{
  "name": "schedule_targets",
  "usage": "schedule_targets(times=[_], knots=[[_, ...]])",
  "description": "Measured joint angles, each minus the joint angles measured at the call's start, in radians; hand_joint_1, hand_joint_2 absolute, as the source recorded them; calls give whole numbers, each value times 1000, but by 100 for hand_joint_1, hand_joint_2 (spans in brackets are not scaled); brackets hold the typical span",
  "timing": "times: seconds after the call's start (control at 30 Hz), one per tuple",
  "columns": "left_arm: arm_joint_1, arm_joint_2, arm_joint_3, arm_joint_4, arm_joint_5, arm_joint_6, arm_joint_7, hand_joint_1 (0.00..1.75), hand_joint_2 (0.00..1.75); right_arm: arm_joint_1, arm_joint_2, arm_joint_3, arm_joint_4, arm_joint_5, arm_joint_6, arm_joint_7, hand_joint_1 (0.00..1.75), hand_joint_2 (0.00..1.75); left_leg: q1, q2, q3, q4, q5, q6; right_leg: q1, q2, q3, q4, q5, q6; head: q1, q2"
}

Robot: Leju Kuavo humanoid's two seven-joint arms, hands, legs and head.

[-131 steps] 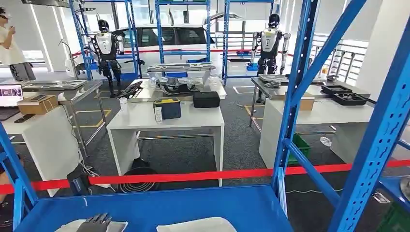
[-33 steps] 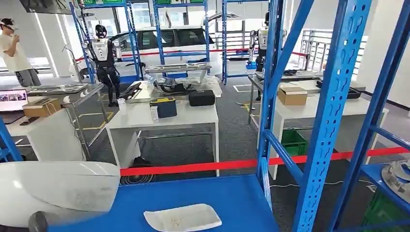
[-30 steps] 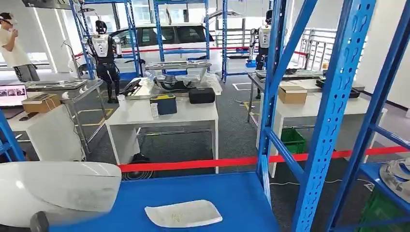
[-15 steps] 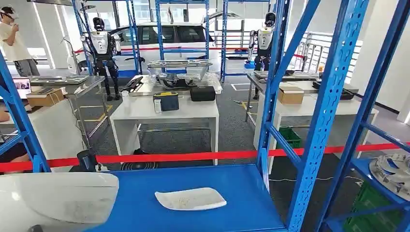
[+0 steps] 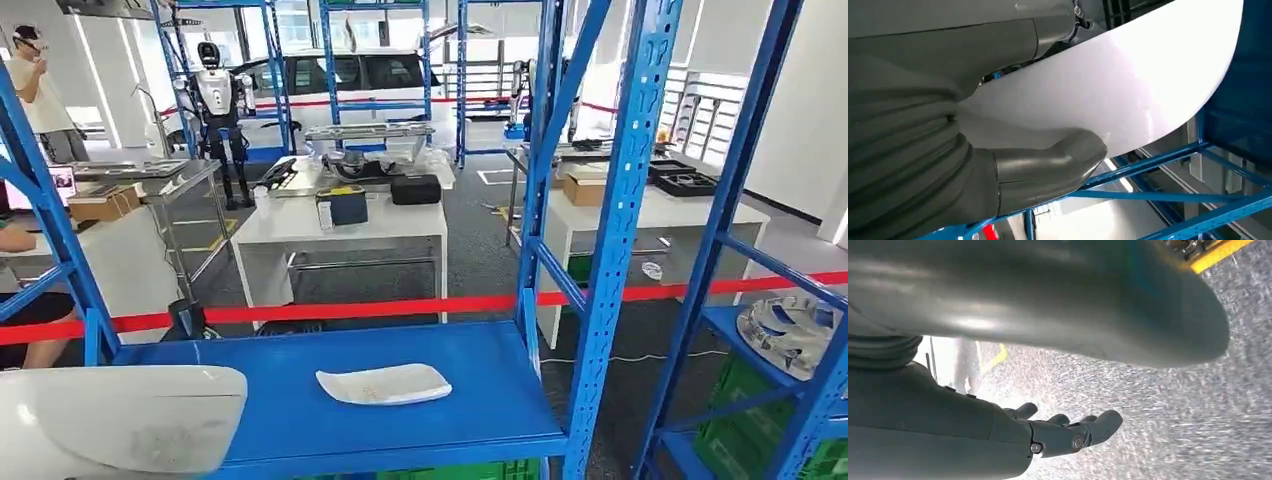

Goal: Take the parts from the cabinet and place them on the table.

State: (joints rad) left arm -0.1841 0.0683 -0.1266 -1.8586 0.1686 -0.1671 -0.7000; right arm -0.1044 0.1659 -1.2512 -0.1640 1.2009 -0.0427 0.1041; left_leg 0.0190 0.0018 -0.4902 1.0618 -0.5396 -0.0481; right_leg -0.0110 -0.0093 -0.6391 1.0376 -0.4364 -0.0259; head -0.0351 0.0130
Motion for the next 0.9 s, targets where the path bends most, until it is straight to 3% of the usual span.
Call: schedule_targets(times=[0.03, 0.07, 0.13, 0.17, 0.2, 0.23, 0.3, 0.33, 0.37, 0.4, 0.43, 0.47, 0.5, 0.53, 0.6, 0.63, 0.67, 0.7, 0.73, 0.8, 0.83, 0.87, 0.9], knots=[[13, 0, 6, -7, 1, -1, 0, 175, 175, 1, 3, 0, 0, 0, 0, -3, 0, 0, -10, -2, 43, -65, -19, 6, 2, 2, -5, 1, 8, 7, 0, 0], [37, 0, 17, -19, 0, -9, 0, 175, 175, 2, 6, 0, 0, 0, 0, -5, 0, 0, -12, -1, 26, -65, -19, 18, 0, 3, -4, -4, 19, 14, 1, 0], [100, -16, 61, -52, -25, -39, 0, 175, 175, 9, 14, 0, 0, 9, 8, -11, 0, 0, -21, 1, 21, -70, -5, 37, -6, 6, -5, -14, 37, 29, 1, 0], [126, -26, 74, -67, -36, -48, -1, 175, 175, 18, 15, 0, 0, 17, 8, -16, 0, 0, -14, 5, 14, -77, 9, 52, -10, 8, -10, -10, 36, 34, 0, 0], [147, -35, 87, -79, -43, -52, 0, 175, 175, 19, 15, 0, 0, 26, 11, -16, 0, 0, -16, 9, 4, -77, 18, 62, -10, 8, -18, 11, -5, 37, 1, 0], [170, -46, 99, -89, -44, -52, 0, 175, 175, 21, 16, 1, 0, 32, 16, -12, 0, 0, -17, 8, -9, -76, 27, 71, -10, 8, -33, 60, -74, 39, 2, 0], [207, -58, 122, -101, -44, -48, 0, 175, 175, 21, 16, 3, 0, 44, 30, -13, 0, 0, -22, 9, -37, -74, 49, 74, -6, 8, -66, 210, -186, 42, 2, 0], [220, -60, 130, -105, -42, -42, 0, 175, 175, 19, 14, 6, 0, 48, 41, -14, 0, 0, -25, 10, -46, -71, 60, 76, -4, 8, -74, 267, -202, 41, 2, 0], [234, -60, 139, -108, -40, -40, 0, 175, 175, 18, 11, 8, 0, 51, 48, -17, 0, 0, -26, 10, -66, -66, 71, 75, -2, 9, -65, 292, -184, 38, 2, 0], [249, -61, 147, -112, -37, -38, 0, 175, 175, 17, 8, 12, 0, 58, 55, -20, 0, 0, -27, 10, -85, -59, 81, 74, 1, 9, -40, 280, -147, 34, 3, 0], [265, -61, 156, -120, -35, -37, 0, 175, 175, 17, 7, 17, 0, 68, 61, -23, 0, 0, -27, 10, -104, -51, 89, 72, 4, 8, 5, 233, -107, 31, 2, 0], [278, -62, 161, -127, -34, -38, 0, 175, 175, 17, 5, 26, 0, 81, 63, -27, 0, 0, -27, 10, -120, -43, 95, 69, 6, 9, 63, 159, -86, 28, 3, 0], [292, -63, 167, -134, -37, -40, 0, 175, 175, 16, 3, 33, -1, 94, 69, -35, 0, 0, -26, 10, -132, -32, 101, 65, 8, 10, 137, 61, -107, 22, 3, 0], [308, -65, 172, -148, -47, -40, 0, 175, 175, 14, 1, 43, -1, 107, 72, -46, 0, 0, -31, 9, -142, -24, 106, 59, 15, 11, 178, -15, -141, 17, 4, 0], [326, -68, 182, -177, -61, -40, -2, 175, 175, 12, 1, 62, -1, 120, 72, -60, 0, 0, -28, 11, -144, -25, 121, 49, 16, 11, 168, -21, -143, 8, 3, 0], [333, -72, 183, -186, -70, -30, 0, 175, 175, 11, 1, 70, -1, 125, 73, -64, 0, 0, -25, 11, -143, -29, 131, 43, 19, 10, 165, -20, -137, 1, 4, 0], [348, -74, 187, -201, -83, -21, 0, 175, 175, 12, 1, 77, -1, 130, 73, -73, 0, 0, -28, 10, -147, -30, 139, 36, 13, 7, 157, -28, -121, -7, 3, 0], [366, -74, 192, -219, -96, -14, 0, 175, 175, 6, 0, 85, -2, 130, 73, -82, 0, 0, -24, 4, -156, -14, 106, 30, 9, 2, 147, -29, -108, -15, 3, -1], [369, -72, 192, -226, -105, -14, -1, 175, 175, 1, -2, 88, -3, 128, 72, -85, 0, 0, -23, 1, -171, 21, 46, 24, 8, 1, 134, -30, -97, -22, -1, 0], [342, -57, 185, -204, -113, -23, 0, 175, 175, -9, -5, 90, -3, 107, 71, -83, 0, 0, -16, 1, -194, 146, -66, 12, 9, -3, 106, -29, -74, -22, -1, 0], [318, -50, 172, -181, -115, -27, 7, 175, 175, -19, -7, 89, -3, 85, 71, -67, 0, 0, -13, 1, -201, 211, -91, 7, 9, -7, 89, -28, -61, -21, -2, 0], [284, -47, 157, -146, -114, -45, 14, 175, 175, -32, -11, 81, -3, 49, 74, -36, 0, 0, -10, 1, -199, 251, -79, 4, 9, -9, 70, -27, -46, -18, -3, 0], [239, -47, 133, -109, -114, -61, 22, 175, 175, -45, -15, 68, -3, 21, 79, -14, 0, 0, -7, 1, -183, 254, -38, 2, 9, -12, 50, -25, -30, -14, -2, 0]])
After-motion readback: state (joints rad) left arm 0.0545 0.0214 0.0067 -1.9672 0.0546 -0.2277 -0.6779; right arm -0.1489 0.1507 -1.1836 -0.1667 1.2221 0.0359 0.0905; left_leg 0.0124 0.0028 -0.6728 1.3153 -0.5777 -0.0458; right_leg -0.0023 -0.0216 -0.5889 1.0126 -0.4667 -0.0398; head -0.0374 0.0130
